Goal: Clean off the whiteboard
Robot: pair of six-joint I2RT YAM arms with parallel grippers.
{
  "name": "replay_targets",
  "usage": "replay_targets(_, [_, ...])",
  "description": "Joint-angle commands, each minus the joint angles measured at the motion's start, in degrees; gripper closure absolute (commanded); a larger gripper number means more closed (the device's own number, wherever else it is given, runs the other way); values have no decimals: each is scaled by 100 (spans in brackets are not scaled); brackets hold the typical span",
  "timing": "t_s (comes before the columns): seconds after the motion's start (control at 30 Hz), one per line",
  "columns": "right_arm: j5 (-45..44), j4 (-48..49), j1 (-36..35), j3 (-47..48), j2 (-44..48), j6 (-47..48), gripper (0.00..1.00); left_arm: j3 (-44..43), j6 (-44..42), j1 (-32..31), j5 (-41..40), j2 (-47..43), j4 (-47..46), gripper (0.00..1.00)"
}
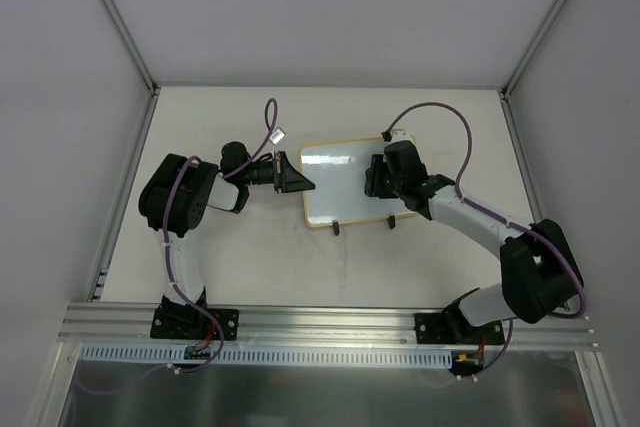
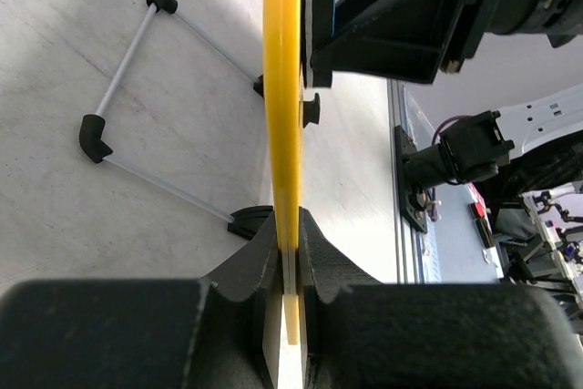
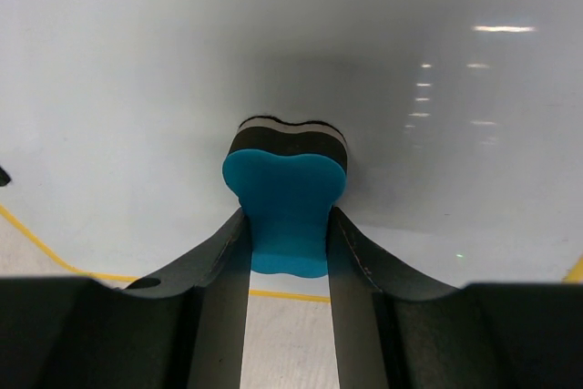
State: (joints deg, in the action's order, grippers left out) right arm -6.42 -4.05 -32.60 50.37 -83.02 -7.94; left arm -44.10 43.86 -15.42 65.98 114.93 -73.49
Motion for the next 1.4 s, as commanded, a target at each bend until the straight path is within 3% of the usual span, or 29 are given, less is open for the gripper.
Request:
replay_targets(0.0, [-159,54,412,-229,163,-5,94,33,-281,-101,337,-287,-2283,100])
replay_targets(0.27, [184,177,1159,-598,567,-5,94,50,-290,-93,337,-314,-2283,100])
replay_targets(0.83, [123,54,1651,-871,963,21,94,41,-272,-101,328,-296,-2283,100])
replay_targets(1.0, [343,36,1590,-976,1025,-40,95,24,-246,-93,337,-305,-2283,100])
replay_targets(1.37, [-464,291,590,-986,718,100,96,-11,-193,-49,337,-252,-2283,100])
